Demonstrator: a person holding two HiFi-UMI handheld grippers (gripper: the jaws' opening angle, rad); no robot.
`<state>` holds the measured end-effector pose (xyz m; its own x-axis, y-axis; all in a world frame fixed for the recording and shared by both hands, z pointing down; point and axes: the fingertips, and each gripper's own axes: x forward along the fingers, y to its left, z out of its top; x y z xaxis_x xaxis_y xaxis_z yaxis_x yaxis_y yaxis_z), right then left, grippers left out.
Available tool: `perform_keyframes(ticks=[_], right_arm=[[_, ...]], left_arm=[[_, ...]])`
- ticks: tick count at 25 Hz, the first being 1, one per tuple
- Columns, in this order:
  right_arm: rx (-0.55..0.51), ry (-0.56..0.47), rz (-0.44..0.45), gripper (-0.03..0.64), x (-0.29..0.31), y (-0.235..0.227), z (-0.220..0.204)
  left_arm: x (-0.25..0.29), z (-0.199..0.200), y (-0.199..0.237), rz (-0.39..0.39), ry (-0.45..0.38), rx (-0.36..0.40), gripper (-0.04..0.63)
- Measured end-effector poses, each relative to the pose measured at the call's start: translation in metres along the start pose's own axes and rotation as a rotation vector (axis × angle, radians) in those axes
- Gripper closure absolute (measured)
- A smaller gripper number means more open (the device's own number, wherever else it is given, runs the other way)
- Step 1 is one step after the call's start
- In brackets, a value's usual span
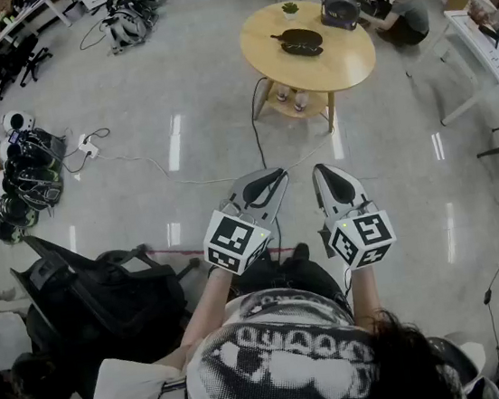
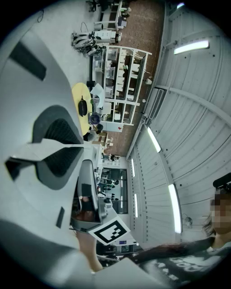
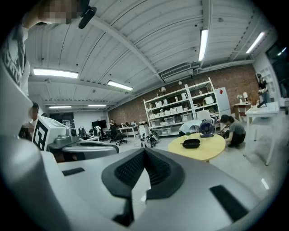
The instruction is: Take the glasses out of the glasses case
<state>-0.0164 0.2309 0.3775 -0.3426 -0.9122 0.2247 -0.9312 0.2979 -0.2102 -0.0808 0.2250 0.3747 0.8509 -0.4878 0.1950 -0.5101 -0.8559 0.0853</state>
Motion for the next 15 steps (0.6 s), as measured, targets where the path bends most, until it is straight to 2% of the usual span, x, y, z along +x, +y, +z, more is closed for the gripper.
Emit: perform_keyframes(ticks=[11, 15], right_arm=[[-0.044, -0.001, 0.032, 0.621, -0.008, -0.055, 0.009], [-0.056, 0.003, 0.053, 0.621, -0.014, -0.076, 0.009]], left_arm=[[0.049, 0.009, -0.016, 0.041, 0.006, 0.015, 0.568], [0.066, 0.014, -0.025, 0.055, -0.014, -0.007, 0.568]])
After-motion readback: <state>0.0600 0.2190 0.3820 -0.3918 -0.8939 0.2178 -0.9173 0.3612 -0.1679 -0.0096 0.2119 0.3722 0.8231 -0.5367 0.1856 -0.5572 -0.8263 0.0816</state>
